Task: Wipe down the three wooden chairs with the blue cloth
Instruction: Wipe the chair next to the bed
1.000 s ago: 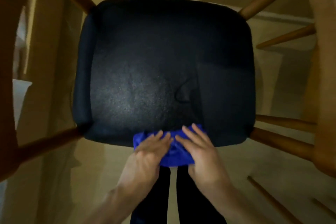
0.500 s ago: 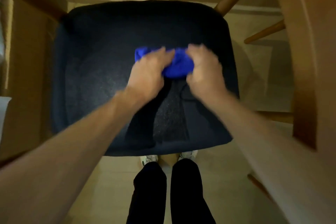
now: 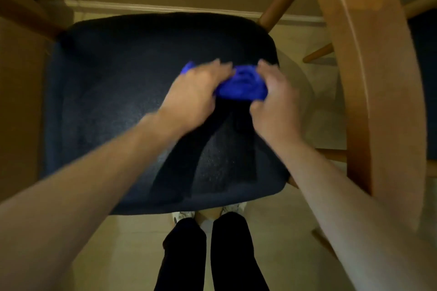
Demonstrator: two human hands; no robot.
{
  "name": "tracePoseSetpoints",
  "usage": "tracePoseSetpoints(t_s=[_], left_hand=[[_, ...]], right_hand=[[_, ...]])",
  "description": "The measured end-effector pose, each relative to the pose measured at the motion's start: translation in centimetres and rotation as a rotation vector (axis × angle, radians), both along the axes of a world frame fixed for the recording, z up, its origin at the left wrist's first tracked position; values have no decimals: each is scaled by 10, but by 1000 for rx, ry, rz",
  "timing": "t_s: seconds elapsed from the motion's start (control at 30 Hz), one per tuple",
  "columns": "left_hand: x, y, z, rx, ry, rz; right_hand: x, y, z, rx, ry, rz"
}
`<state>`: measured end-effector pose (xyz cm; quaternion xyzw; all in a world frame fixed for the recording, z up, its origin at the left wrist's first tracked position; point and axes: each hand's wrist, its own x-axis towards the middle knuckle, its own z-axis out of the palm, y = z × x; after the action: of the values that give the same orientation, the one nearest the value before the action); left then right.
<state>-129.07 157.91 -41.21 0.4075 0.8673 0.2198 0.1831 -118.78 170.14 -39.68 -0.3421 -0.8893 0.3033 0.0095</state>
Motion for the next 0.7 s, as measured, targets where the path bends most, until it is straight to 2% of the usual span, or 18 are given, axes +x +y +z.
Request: tracePoseSetpoints(t_s=[0.07, 0.17, 0.23, 0.3, 0.4, 0.47, 0.57, 0.63, 0.7], left_hand=[[-16, 37, -13, 4, -42, -16], [13, 24, -29, 40, -29, -136], [56, -15, -28, 67, -55, -196], [104, -55, -20, 25, -170, -284], [131, -78, -6, -26, -288, -371], [109, -65, -3, -7, -248, -363], [56, -9, -1, 10, -121, -221], [23, 46, -3, 7, -58, -141], [4, 95, -10, -44, -83, -138]], right_hand=[[-14, 15, -19, 72, -24, -106], [28, -18, -33, 70, -120, -145], [81, -53, -26, -8, -185, -136], [127, -81, -12, -119, -267, -109], [149, -86, 4, -255, -379, -73], [131, -70, 9, -243, -303, -134], [80, -34, 5, -50, -46, -264], [39, -1, -3, 74, 16, -358], [12, 24, -20, 123, 27, -460]])
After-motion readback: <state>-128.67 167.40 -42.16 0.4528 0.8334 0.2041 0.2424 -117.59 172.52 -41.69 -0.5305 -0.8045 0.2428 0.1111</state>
